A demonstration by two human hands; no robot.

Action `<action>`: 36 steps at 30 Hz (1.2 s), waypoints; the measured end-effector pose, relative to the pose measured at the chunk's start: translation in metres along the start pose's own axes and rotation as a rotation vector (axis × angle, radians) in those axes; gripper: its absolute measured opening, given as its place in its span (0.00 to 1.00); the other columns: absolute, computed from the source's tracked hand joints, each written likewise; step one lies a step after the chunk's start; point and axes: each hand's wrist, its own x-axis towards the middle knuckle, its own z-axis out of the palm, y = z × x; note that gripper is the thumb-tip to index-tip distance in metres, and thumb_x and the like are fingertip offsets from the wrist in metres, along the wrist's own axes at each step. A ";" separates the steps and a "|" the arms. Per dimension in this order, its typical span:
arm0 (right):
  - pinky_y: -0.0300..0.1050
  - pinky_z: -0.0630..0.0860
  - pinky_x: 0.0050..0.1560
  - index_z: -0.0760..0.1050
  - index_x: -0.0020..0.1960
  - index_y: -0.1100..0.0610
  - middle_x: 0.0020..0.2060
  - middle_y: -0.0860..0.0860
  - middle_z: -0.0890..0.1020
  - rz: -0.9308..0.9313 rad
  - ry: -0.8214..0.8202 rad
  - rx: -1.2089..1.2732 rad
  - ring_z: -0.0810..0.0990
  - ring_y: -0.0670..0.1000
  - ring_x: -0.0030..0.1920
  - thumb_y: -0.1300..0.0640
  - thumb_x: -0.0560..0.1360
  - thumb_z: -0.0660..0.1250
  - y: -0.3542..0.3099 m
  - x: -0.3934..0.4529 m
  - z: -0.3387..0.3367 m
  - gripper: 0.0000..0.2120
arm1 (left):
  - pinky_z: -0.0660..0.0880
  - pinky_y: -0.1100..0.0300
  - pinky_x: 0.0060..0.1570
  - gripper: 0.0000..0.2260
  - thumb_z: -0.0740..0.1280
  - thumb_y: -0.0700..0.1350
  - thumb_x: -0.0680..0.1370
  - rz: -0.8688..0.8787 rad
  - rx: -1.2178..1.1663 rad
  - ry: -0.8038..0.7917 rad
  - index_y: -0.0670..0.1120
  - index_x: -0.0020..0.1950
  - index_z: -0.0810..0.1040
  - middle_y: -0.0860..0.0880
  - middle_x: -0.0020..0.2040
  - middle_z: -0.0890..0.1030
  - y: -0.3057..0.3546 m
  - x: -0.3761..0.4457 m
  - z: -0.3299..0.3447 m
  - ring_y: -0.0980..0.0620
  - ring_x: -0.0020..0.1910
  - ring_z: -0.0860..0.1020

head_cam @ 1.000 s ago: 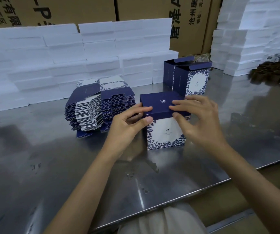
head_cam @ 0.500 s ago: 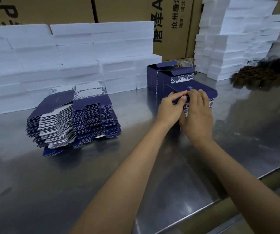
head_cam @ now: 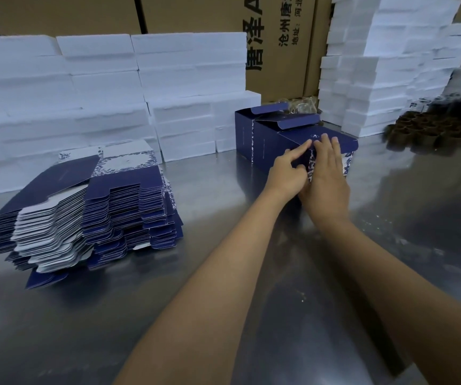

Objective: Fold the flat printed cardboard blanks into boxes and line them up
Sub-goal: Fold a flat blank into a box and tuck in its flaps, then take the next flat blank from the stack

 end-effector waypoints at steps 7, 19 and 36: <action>0.59 0.42 0.79 0.50 0.83 0.56 0.83 0.53 0.47 -0.183 0.050 -0.285 0.45 0.52 0.83 0.50 0.79 0.65 -0.018 -0.017 -0.005 0.39 | 0.67 0.58 0.68 0.32 0.59 0.36 0.81 -0.001 -0.027 0.057 0.61 0.80 0.57 0.52 0.77 0.68 -0.002 -0.020 -0.005 0.57 0.69 0.70; 0.53 0.44 0.81 0.57 0.81 0.53 0.83 0.50 0.50 -0.322 -0.161 -0.113 0.44 0.49 0.82 0.51 0.78 0.65 -0.082 -0.068 -0.004 0.35 | 0.74 0.50 0.67 0.25 0.61 0.38 0.80 -0.044 0.008 0.263 0.54 0.76 0.65 0.49 0.73 0.73 -0.010 -0.088 -0.064 0.49 0.69 0.74; 0.47 0.64 0.69 0.70 0.72 0.54 0.69 0.49 0.76 -0.166 -0.198 0.678 0.69 0.49 0.70 0.51 0.83 0.62 -0.234 -0.095 0.011 0.19 | 0.81 0.53 0.58 0.12 0.63 0.31 0.77 0.033 -0.330 0.558 0.43 0.54 0.81 0.42 0.55 0.84 0.032 -0.172 -0.225 0.44 0.56 0.83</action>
